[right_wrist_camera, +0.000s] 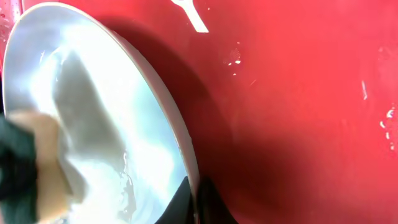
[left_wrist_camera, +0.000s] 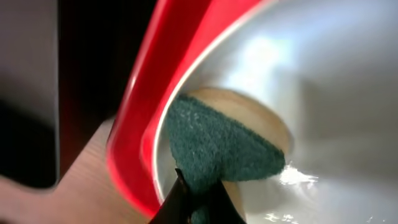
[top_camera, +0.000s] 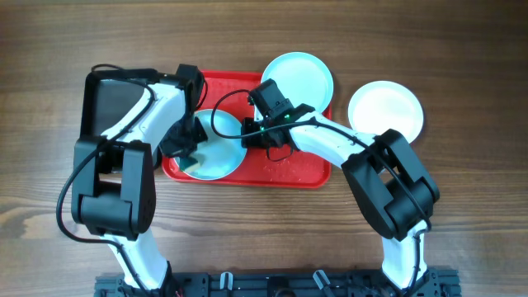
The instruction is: Clean dirty plates on tray and stack at the side
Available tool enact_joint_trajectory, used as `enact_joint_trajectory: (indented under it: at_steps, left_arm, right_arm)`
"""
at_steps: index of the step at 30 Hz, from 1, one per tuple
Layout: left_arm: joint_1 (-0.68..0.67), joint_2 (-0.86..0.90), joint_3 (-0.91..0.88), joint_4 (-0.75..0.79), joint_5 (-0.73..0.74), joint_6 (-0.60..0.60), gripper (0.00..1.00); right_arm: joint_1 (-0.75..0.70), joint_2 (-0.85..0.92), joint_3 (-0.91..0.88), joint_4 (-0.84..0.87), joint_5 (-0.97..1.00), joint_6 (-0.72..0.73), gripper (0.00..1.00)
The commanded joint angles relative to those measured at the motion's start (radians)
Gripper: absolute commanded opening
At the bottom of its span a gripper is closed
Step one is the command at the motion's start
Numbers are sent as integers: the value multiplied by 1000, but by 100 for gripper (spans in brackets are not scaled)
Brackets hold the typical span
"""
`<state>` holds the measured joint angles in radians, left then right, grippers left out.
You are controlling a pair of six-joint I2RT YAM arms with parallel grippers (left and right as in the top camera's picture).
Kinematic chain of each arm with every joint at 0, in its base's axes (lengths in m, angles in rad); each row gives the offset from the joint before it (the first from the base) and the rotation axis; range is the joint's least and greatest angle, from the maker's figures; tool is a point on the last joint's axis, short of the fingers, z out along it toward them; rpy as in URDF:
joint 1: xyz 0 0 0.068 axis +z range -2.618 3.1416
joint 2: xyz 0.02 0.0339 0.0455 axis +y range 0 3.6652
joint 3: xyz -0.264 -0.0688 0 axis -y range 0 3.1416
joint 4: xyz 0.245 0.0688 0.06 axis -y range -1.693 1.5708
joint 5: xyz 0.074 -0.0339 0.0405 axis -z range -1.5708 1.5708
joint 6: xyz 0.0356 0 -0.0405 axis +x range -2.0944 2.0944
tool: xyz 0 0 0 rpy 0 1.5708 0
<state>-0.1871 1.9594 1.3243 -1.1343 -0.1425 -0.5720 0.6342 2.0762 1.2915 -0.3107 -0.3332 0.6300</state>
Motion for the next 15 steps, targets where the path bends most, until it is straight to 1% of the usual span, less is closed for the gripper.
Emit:
enact_joint_trajectory:
  at_steps: [1, 3, 7, 10, 15]
  left_arm:
    - [13, 15, 38, -66, 121, 44, 4]
    - [14, 14, 42, -66, 246, 149, 4]
    - [21, 13, 87, -19, 401, 256, 4]
    - [31, 13, 142, 32, 449, 277, 4]
    - [72, 13, 255, 92, 448, 276, 4]
  right_arm:
    - [-6, 28, 4, -13, -5, -2, 4]
    - [-6, 28, 4, -13, -5, -2, 4]
    - [-6, 28, 4, -15, -5, -2, 4]
    - [-6, 28, 4, -16, -6, -2, 4]
    - [-6, 28, 4, -21, -9, -14, 4]
